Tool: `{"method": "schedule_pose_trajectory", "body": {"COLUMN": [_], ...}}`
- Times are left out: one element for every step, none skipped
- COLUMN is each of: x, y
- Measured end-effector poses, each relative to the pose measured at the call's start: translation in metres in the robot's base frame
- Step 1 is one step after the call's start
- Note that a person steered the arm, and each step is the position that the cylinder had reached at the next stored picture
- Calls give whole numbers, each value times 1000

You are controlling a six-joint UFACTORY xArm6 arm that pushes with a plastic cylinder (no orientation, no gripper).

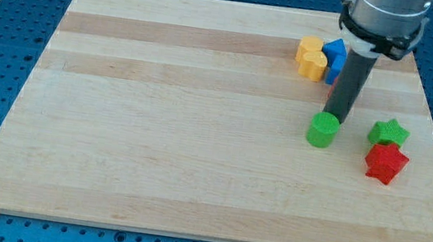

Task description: Nudge the red circle left a bit

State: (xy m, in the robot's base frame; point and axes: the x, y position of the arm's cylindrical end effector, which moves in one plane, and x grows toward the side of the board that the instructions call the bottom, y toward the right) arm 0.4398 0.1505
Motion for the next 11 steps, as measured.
{"method": "schedule_pose_trajectory", "body": {"x": [6, -6, -19, -20, -20, -20, -21, -30, -38, -45, -48], "y": [23, 44, 48, 42, 28, 33, 67, 64, 52, 36, 16]}}
